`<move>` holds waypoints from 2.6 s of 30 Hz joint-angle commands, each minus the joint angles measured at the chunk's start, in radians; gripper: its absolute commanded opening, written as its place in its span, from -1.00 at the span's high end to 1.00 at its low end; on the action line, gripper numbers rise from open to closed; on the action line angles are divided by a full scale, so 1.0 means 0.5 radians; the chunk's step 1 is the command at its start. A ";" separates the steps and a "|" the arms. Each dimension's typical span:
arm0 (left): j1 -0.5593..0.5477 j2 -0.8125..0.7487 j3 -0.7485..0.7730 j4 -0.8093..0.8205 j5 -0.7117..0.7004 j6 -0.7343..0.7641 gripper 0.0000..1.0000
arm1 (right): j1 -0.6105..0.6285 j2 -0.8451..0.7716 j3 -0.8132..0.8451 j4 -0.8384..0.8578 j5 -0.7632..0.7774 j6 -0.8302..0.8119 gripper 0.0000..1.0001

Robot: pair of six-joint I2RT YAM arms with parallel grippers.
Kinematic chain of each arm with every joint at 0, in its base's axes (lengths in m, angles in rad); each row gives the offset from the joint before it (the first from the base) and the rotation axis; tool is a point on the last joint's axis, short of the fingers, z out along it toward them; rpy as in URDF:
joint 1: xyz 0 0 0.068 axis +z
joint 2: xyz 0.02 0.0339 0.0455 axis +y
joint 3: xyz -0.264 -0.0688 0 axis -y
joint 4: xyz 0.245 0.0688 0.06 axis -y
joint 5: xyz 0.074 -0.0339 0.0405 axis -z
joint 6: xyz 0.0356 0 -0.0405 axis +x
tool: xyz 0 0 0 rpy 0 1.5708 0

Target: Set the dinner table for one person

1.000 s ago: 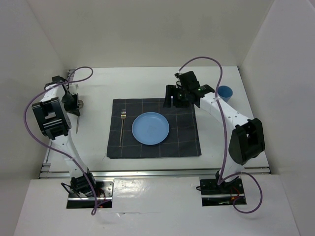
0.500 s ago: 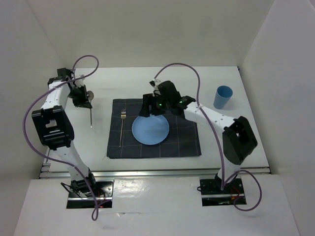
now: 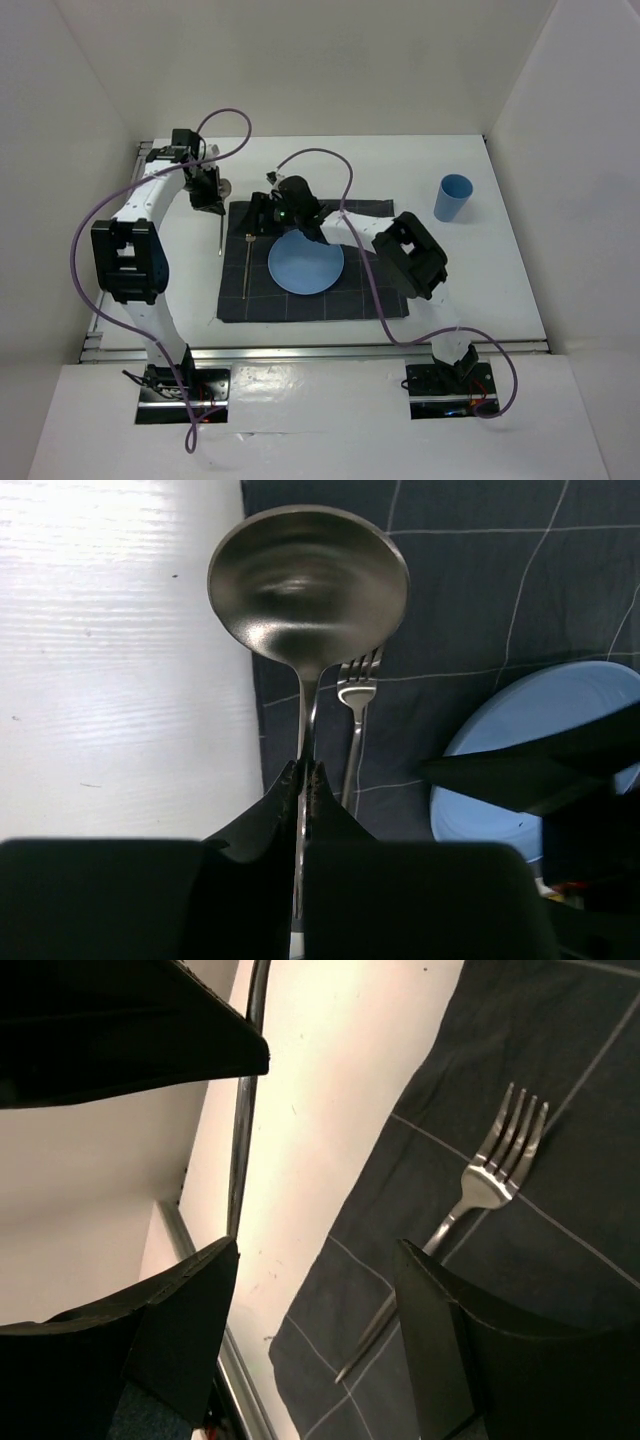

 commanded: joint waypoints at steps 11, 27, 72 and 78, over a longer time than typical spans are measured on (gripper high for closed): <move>-0.119 0.155 0.213 0.050 -0.137 -0.081 1.00 | 0.055 0.138 0.124 0.562 -0.077 0.355 -0.30; -0.137 0.069 0.152 0.069 -0.097 -0.100 1.00 | 0.055 0.383 0.348 0.553 -0.157 0.527 0.05; 0.356 -0.275 -0.112 0.029 -0.011 0.327 -0.05 | -0.739 -1.098 -1.093 -0.115 -1.145 0.153 1.00; 0.403 -0.275 -0.094 -0.014 0.111 0.345 -0.05 | -1.153 -1.469 -1.580 -0.447 -1.363 -0.102 1.00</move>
